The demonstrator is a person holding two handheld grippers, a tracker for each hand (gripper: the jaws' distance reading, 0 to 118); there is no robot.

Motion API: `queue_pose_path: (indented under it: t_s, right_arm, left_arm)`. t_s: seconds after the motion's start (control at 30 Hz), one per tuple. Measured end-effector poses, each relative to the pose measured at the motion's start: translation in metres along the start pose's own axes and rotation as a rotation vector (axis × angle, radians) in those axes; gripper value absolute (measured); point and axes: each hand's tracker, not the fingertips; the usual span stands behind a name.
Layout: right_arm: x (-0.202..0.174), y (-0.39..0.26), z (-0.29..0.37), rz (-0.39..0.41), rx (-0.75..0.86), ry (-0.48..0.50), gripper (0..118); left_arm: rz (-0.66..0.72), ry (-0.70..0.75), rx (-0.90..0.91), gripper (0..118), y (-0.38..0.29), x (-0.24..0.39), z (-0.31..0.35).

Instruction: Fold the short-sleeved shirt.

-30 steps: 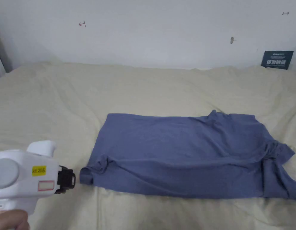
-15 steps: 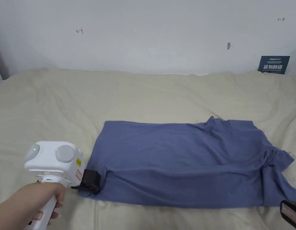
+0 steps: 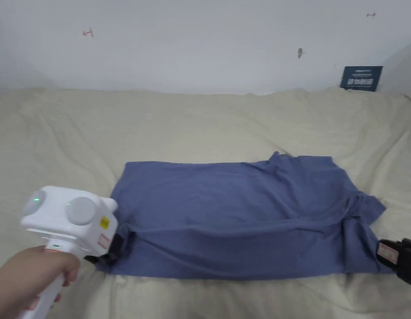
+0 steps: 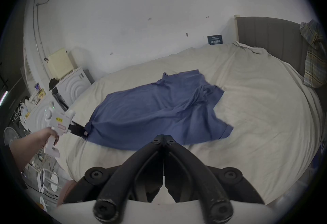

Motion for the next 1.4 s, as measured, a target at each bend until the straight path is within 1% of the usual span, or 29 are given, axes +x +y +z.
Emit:
queue_pose_path:
  t_s: [0.03,0.1,0.17,0.2,0.23,0.27,0.3,0.37,0.47,0.5,0.57,0.67,0.7,0.73,0.77,0.8,0.83,0.87,0.93,0.97,1.0,1.07,1.1,1.17,1.2,1.23,1.27,1.37,1.4]
  right_arm:
    - [0.007,0.011,-0.004,-0.005,-0.009,-0.023,0]
    - [0.025,0.038,-0.024,-0.005,-0.103,-0.117,0]
    - [0.046,0.062,-0.050,-0.039,-0.203,-0.138,3]
    - [0.059,0.072,-0.067,-0.074,-0.277,-0.119,33]
    - [0.070,0.080,-0.080,-0.096,-0.335,-0.073,70]
    - [0.080,0.085,-0.096,-0.152,-0.384,-0.045,101]
    - [0.088,0.084,-0.110,-0.193,-0.451,-0.073,107]
    - [0.099,0.085,-0.128,-0.253,-0.496,-0.126,107]
    - [0.111,0.083,-0.154,-0.257,-0.547,-0.185,106]
    - [0.114,0.074,-0.159,-0.244,-0.561,-0.184,106]
    - [0.116,0.067,-0.168,-0.254,-0.587,-0.194,106]
    - [0.124,0.057,-0.176,-0.310,-0.681,-0.210,105]
    - [0.125,0.052,-0.179,-0.325,-0.710,-0.215,94]
    - [0.122,0.065,-0.168,-0.230,-0.678,-0.210,71]
    - [0.126,0.068,-0.167,-0.149,-0.664,-0.273,38]
    - [0.132,0.075,-0.165,-0.003,-0.627,-0.389,6]
    - [0.131,0.077,-0.167,0.015,-0.590,-0.360,6]
    - [0.107,0.069,-0.156,-0.096,-0.527,-0.329,6]
    - [0.105,0.076,-0.154,-0.138,-0.490,-0.309,6]
    - [0.100,0.078,-0.151,-0.121,-0.487,-0.317,6]
    - [0.113,0.079,-0.129,-0.121,-0.490,-0.295,6]
    - [0.111,0.085,-0.115,-0.093,-0.478,-0.274,6]
    - [0.104,0.086,-0.109,-0.098,-0.464,-0.296,6]
    - [0.092,0.086,-0.096,-0.112,-0.461,-0.280,6]
    - [0.089,0.087,-0.090,-0.116,-0.459,-0.271,6]
    - [0.096,0.082,-0.116,-0.172,-0.434,-0.223,6]
    - [0.104,0.089,-0.099,-0.185,-0.421,-0.189,6]
    - [0.082,0.074,-0.093,-0.167,-0.417,-0.164,6]
    - [0.099,0.091,-0.028,-0.164,-0.420,-0.144,6]
  left_arm:
    - [0.011,-0.021,0.009,9,0.000,-0.003,0.003]
    - [-0.003,-0.008,0.026,9,0.001,-0.009,0.010]
    - [-0.001,-0.014,0.046,9,0.000,-0.010,0.017]
    - [-0.001,-0.020,0.051,9,0.001,-0.011,0.020]
    - [-0.002,-0.022,0.055,9,-0.002,-0.005,0.024]
    - [-0.002,-0.022,0.061,9,-0.004,-0.002,0.028]
    - [-0.002,-0.020,0.065,9,-0.005,0.000,0.030]
    - [-0.006,-0.026,0.061,9,-0.003,-0.001,0.029]
    - [-0.019,-0.019,0.043,9,-0.005,0.002,0.026]
    - [-0.015,-0.023,0.036,9,-0.005,0.000,0.024]
    - [-0.013,-0.023,0.025,9,-0.005,0.001,0.021]
    - [-0.015,-0.022,0.014,9,-0.004,-0.001,0.016]
    - [-0.017,-0.021,0.011,9,-0.004,0.000,0.015]
    - [-0.018,-0.020,0.008,9,-0.004,0.000,0.014]
    - [-0.017,-0.021,0.006,9,-0.004,-0.003,0.013]
    - [-0.017,-0.021,0.003,9,-0.003,-0.003,0.013]
    - [-0.015,-0.024,0.002,9,-0.003,-0.003,0.012]
    - [-0.012,-0.024,0.002,9,-0.004,-0.003,0.012]
    - [-0.006,-0.021,0.005,9,-0.004,-0.007,0.012]
    - [0.000,-0.023,0.007,9,-0.005,-0.007,0.013]
    - [0.003,-0.023,0.009,9,-0.005,-0.007,0.014]
    - [0.011,-0.028,0.014,9,-0.005,-0.011,0.017]
    - [0.032,-0.039,0.013,9,-0.004,-0.014,0.019]
    - [0.097,-0.077,0.017,9,-0.005,-0.020,0.026]
    - [0.081,-0.071,0.029,9,-0.005,-0.021,0.031]
    - [0.069,-0.069,0.038,9,-0.006,-0.021,0.037]
    - [0.057,-0.065,0.043,9,-0.007,-0.019,0.044]
    - [0.038,-0.076,0.048,9,-0.018,-0.020,0.064]
    - [0.019,-0.088,0.044,9,-0.025,-0.019,0.071]
